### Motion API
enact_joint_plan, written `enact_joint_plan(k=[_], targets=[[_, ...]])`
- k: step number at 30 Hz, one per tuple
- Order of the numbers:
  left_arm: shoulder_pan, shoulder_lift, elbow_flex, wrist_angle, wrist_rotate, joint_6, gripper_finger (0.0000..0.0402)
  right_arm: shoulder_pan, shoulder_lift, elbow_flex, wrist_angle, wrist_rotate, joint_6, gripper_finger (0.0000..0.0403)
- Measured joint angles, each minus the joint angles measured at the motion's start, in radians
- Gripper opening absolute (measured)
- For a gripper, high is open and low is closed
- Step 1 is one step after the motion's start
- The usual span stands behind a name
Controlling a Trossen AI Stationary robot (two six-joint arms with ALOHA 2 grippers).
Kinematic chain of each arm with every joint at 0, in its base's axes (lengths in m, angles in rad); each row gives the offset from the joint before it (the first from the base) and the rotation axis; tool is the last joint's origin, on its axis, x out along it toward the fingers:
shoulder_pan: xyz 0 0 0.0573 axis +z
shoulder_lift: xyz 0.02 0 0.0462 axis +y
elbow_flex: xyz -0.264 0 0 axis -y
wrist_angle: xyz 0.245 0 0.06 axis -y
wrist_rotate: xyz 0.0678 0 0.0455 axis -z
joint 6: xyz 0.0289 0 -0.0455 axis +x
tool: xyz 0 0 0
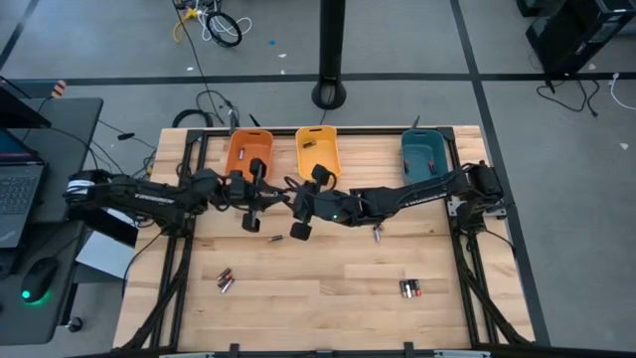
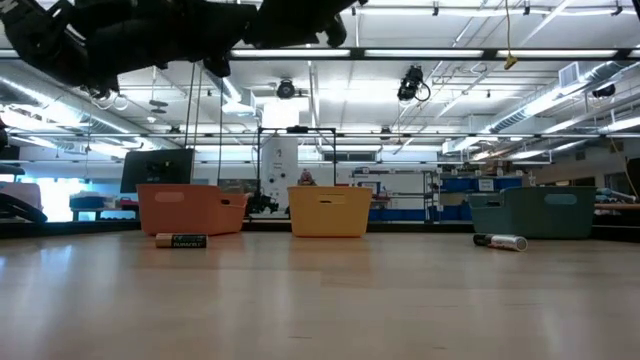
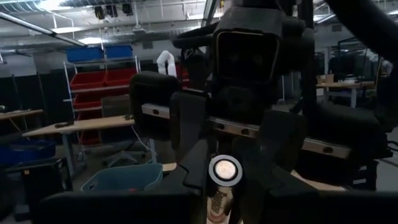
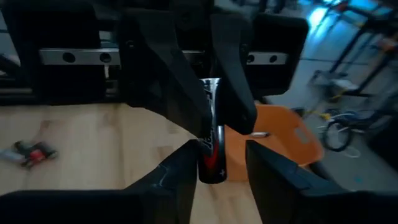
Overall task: Sort batteries
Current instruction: Put the silver battery into the orange bin
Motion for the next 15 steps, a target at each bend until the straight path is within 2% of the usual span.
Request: enact_joint_plan(k=[3, 7, 11, 15], targets=[[0.031, -0.022, 0.063, -0.145, 0.016, 0.006, 0.0054, 0.007, -0.024, 0.0, -0.049, 0.067, -0.012, 0.0175], [0.083, -0.063, 0.165, -0.439, 0.016, 0.051, 0.0054, 0.018, -0.058, 0.0, -0.142, 0.177, -0.004, 0.019], [0.126, -0.089, 0.27, -0.704, 0.008, 0.097, 0.0054, 0.024, -0.066, 0.0, -0.245, 0.303, 0.018, 0.0183], [0.157, -0.101, 0.371, -0.924, -0.022, 0.141, 0.0054, 0.02, -0.065, -0.002, -0.341, 0.321, 0.087, 0.0163]])
